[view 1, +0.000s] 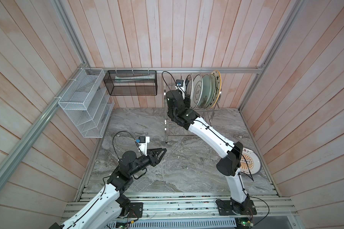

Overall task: Load plates into a dish rack
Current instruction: Place the plate on the dish rack.

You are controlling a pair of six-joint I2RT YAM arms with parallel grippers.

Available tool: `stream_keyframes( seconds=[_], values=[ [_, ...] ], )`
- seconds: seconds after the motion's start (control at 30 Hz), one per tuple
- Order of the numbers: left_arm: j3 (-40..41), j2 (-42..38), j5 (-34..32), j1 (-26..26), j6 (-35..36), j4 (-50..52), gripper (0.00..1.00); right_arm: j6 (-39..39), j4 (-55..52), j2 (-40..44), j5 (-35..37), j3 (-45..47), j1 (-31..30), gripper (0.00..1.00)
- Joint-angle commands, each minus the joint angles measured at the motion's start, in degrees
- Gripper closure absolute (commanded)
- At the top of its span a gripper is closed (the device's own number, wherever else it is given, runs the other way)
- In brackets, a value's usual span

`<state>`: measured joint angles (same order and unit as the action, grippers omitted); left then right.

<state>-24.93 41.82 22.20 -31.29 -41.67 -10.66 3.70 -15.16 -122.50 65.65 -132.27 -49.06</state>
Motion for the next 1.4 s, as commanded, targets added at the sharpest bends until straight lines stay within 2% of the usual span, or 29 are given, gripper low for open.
stream_keyframes(
  seconds=[0.0,0.17,0.33,0.57,0.87,1.0,1.13,1.23,1.37],
  values=[
    [0.58,-0.29,-0.22,-0.05,-0.13,0.11,0.50,2.31,-0.49,2.39,0.02,0.67,-0.34,1.00],
    [0.58,-0.11,-0.33,-0.08,-0.17,0.01,0.50,2.48,-0.86,2.53,-1.15,1.21,-0.34,1.00],
    [0.50,-0.18,-0.35,-0.05,-0.19,0.09,0.49,1.60,-0.09,2.75,-2.36,1.15,-0.29,0.78],
    [0.30,-0.34,-0.78,-0.09,-0.30,0.54,0.49,-0.99,2.42,3.27,-2.69,1.05,-0.26,0.58],
    [0.40,-0.52,-1.96,-0.04,-0.01,1.00,0.46,-8.87,9.10,5.99,-6.73,-0.83,-0.49,0.48],
    [0.24,0.35,-1.98,-0.06,0.00,0.32,0.46,-11.12,7.71,6.36,-9.79,-5.23,-0.53,0.46],
    [-0.03,1.83,-1.89,-0.04,0.14,-0.24,0.46,-11.96,5.15,8.35,-13.50,-5.56,-0.86,0.46],
    [-0.36,2.80,-1.54,-0.09,0.44,-0.83,0.46,-9.90,2.60,12.83,-17.24,0.88,-0.86,0.46],
    [-1.38,5.04,-1.24,-0.08,2.34,-1.97,0.45,-13.56,9.51,23.88,-18.91,21.35,-1.12,0.46]
  ],
)
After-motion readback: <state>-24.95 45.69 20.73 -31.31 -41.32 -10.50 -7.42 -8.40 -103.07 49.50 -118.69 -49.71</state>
